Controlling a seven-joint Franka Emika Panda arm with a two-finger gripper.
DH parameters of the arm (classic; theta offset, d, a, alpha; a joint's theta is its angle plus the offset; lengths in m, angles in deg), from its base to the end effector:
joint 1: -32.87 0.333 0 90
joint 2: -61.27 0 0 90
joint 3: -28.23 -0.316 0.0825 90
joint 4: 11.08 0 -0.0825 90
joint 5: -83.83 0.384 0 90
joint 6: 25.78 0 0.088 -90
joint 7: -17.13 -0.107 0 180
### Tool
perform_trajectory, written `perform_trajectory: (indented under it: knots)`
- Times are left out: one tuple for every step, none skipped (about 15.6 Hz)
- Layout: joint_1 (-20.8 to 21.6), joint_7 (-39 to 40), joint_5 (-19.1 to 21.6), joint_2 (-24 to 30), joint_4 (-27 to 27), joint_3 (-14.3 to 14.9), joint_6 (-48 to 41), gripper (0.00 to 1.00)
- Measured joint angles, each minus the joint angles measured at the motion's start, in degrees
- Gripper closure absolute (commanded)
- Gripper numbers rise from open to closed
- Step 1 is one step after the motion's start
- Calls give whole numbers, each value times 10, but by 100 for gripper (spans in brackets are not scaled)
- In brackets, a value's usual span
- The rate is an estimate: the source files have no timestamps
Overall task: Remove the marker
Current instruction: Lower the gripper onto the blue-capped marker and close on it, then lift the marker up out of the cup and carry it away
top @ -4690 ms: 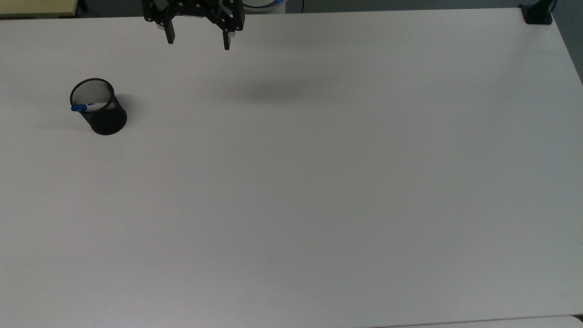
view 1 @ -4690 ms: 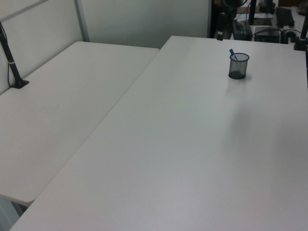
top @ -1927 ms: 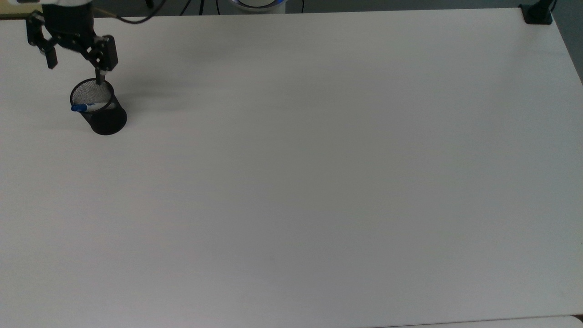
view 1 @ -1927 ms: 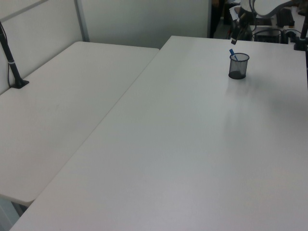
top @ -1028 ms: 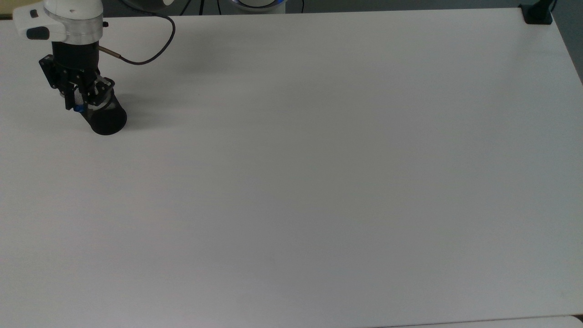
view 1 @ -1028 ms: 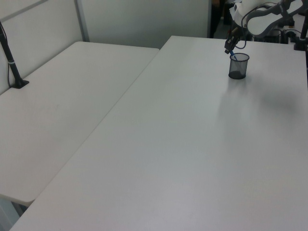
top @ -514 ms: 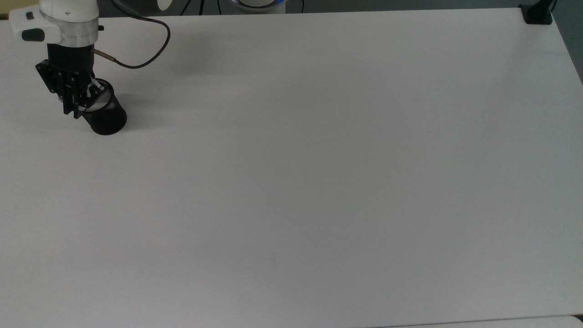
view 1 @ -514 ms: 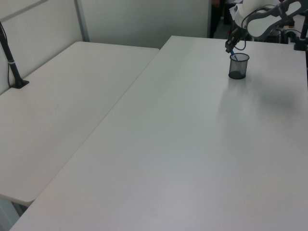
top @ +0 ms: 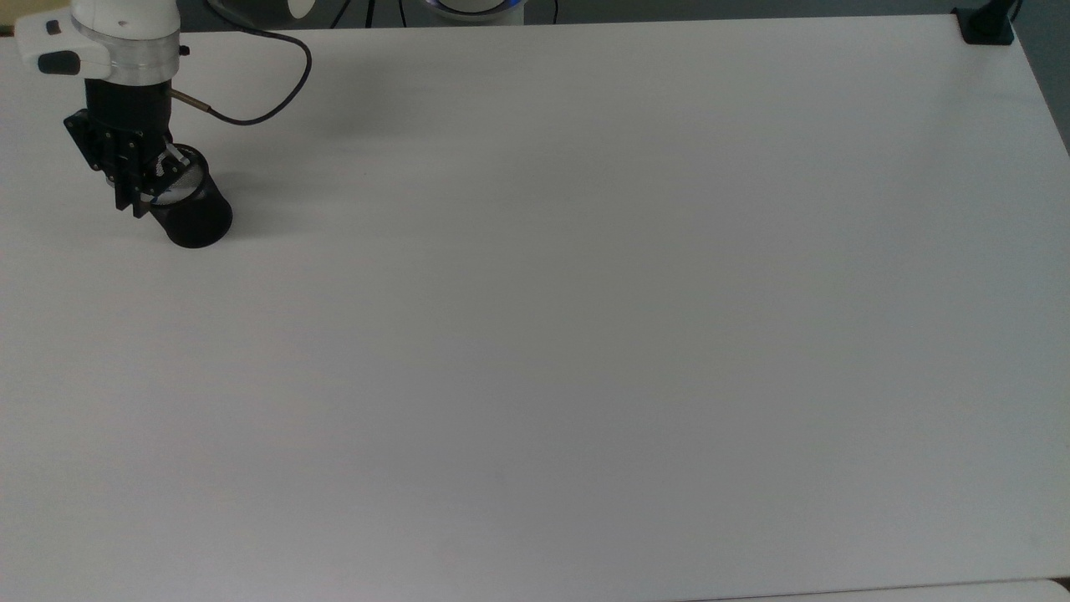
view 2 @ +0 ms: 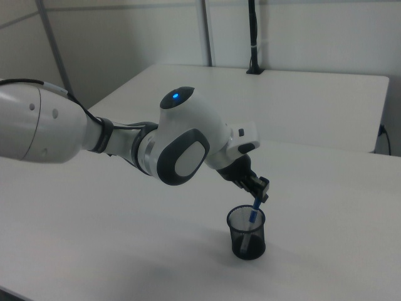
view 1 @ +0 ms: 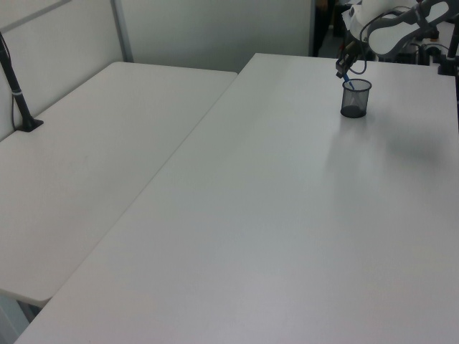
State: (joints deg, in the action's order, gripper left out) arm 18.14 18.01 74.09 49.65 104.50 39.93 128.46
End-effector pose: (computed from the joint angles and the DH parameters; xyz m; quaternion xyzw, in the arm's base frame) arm 0.5660 -0.2690 0.4061 0.9589 -0.1432 0.2098 0.1263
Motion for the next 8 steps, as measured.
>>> perform_trajectory:
  knots:
    - [-1, 0, 0, 1, -1, 0, 0, 91]
    - [-1, 0, 0, 3, -2, 0, 0, 91]
    - [-2, 0, 0, 5, -3, 1, 0, 91]
    - [-2, 0, 0, 7, -4, 1, -1, 91]
    - [-2, 0, 0, 10, -6, 1, -5, 91]
    - [-2, 0, 0, 14, -10, 2, -12, 91]
    - [-2, 0, 0, 20, -14, 2, -19, 91]
    - [-2, 0, 0, 27, -19, 2, -27, 91]
